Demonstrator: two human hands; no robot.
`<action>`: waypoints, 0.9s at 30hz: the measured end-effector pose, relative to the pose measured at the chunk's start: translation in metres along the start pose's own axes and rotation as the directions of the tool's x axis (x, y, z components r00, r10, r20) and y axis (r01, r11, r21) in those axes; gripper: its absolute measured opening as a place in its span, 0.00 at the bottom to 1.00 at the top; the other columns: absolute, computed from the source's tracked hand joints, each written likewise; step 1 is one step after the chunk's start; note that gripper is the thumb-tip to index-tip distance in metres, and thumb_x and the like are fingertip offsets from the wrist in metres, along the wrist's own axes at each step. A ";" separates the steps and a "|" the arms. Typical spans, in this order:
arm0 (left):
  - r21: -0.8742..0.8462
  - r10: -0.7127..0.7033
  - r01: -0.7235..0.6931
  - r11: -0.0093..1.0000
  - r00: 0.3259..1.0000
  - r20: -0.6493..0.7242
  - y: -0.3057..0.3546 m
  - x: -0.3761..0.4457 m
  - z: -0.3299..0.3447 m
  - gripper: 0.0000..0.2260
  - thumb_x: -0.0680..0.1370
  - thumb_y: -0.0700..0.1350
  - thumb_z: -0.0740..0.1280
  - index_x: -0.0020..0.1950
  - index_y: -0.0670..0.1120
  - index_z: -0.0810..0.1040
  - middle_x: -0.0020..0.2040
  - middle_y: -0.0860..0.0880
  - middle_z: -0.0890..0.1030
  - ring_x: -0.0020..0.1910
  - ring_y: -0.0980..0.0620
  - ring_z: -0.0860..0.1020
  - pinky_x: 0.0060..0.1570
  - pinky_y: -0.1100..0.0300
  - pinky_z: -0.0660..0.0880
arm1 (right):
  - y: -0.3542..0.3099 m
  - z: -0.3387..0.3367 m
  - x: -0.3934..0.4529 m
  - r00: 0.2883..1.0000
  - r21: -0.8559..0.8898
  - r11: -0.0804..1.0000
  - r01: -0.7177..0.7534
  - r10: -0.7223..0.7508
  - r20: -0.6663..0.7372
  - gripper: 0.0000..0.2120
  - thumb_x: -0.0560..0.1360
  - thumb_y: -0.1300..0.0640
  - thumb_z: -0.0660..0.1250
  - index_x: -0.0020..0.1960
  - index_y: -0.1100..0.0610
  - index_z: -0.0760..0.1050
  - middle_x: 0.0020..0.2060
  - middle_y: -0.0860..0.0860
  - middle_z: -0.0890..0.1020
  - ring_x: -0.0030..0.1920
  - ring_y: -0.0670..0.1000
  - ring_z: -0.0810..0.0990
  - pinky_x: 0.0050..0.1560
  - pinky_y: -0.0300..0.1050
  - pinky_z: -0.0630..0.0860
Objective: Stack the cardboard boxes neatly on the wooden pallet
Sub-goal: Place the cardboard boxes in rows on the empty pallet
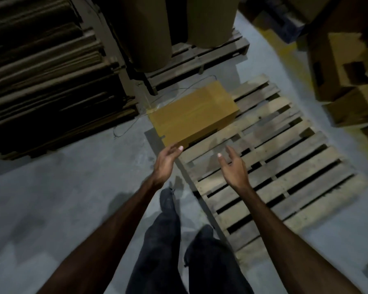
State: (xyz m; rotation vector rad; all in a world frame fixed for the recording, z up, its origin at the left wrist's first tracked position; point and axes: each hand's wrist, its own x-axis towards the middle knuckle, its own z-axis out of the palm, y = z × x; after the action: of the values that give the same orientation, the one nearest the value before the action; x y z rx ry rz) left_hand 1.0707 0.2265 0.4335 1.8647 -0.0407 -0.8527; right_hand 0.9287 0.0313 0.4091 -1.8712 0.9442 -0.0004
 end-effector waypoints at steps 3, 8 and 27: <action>0.015 0.038 -0.039 0.999 0.998 0.041 0.021 -0.068 0.008 0.26 0.83 0.59 0.68 0.79 0.51 0.72 0.74 0.50 0.76 0.68 0.53 0.74 0.73 0.45 0.70 | -0.011 -0.032 -0.057 0.999 0.052 0.999 -0.010 0.012 -0.041 0.31 0.84 0.41 0.64 0.81 0.56 0.66 0.78 0.53 0.71 0.77 0.55 0.70 0.76 0.55 0.69; 0.040 0.100 -0.106 0.994 0.986 0.133 0.032 -0.151 0.026 0.26 0.83 0.56 0.68 0.79 0.50 0.72 0.75 0.48 0.75 0.70 0.53 0.74 0.64 0.56 0.70 | -0.019 -0.061 -0.133 0.993 0.147 0.989 0.009 0.008 -0.114 0.27 0.84 0.45 0.65 0.80 0.56 0.68 0.77 0.52 0.73 0.76 0.53 0.71 0.75 0.52 0.70; 0.089 0.288 -0.312 0.946 0.934 0.212 -0.059 -0.308 0.006 0.27 0.82 0.58 0.70 0.79 0.51 0.72 0.76 0.51 0.75 0.72 0.53 0.74 0.71 0.54 0.72 | 0.019 -0.039 -0.365 0.946 0.283 0.959 -0.013 0.104 -0.308 0.27 0.84 0.46 0.66 0.79 0.54 0.69 0.75 0.51 0.75 0.73 0.49 0.74 0.74 0.51 0.72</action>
State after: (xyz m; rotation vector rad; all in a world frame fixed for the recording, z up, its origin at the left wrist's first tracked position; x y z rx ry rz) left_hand 0.8166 0.3707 0.5489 1.8181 -0.5000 -0.8298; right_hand 0.6483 0.2181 0.5555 -1.6060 1.1573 -0.3938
